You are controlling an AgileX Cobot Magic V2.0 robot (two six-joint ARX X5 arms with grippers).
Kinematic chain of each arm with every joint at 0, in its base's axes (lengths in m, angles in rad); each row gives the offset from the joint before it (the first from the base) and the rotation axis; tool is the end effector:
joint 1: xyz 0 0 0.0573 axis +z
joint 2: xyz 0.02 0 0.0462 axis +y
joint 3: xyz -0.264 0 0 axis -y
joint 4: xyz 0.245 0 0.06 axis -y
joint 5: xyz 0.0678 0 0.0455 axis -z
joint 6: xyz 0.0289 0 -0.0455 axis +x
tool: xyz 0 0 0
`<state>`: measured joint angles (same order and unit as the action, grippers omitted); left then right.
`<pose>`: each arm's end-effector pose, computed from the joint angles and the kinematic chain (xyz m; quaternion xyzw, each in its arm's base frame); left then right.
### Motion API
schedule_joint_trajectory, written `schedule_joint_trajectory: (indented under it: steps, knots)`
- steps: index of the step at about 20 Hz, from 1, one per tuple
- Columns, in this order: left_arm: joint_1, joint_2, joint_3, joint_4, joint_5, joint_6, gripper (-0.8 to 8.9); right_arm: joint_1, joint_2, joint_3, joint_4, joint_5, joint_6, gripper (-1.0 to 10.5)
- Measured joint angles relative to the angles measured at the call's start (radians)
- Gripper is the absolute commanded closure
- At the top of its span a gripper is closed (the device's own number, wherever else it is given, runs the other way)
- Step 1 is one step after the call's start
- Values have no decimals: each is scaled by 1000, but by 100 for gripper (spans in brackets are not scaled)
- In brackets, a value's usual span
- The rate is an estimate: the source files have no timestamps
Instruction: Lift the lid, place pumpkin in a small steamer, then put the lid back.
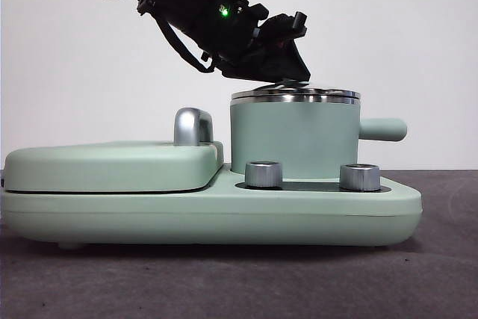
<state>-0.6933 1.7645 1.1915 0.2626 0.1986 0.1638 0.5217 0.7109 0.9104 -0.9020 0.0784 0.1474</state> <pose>0.3046 -0.2605 0.2508 0.1106 0.1145 -0.4370 0.8853 0.1068 0.0588 0.3207 -0.0340 0.3430 0.1817 0.9210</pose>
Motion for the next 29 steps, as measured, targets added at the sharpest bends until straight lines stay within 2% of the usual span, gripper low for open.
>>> schedule_joint_trajectory:
  steps: [8,16,24,29]
  knots:
    - [0,-140,0,-198,0,-10,593,0,0,0,0,0,0,569]
    - [14,-349,-2,-519,3,-235,596,0,0,0,2,0,0,568]
    - [151,-633,-232,-574,1,-306,596,0,0,0,55,-10,0,568]
    - [222,-829,-331,-656,0,-325,596,0,37,0,100,-60,-1,568]
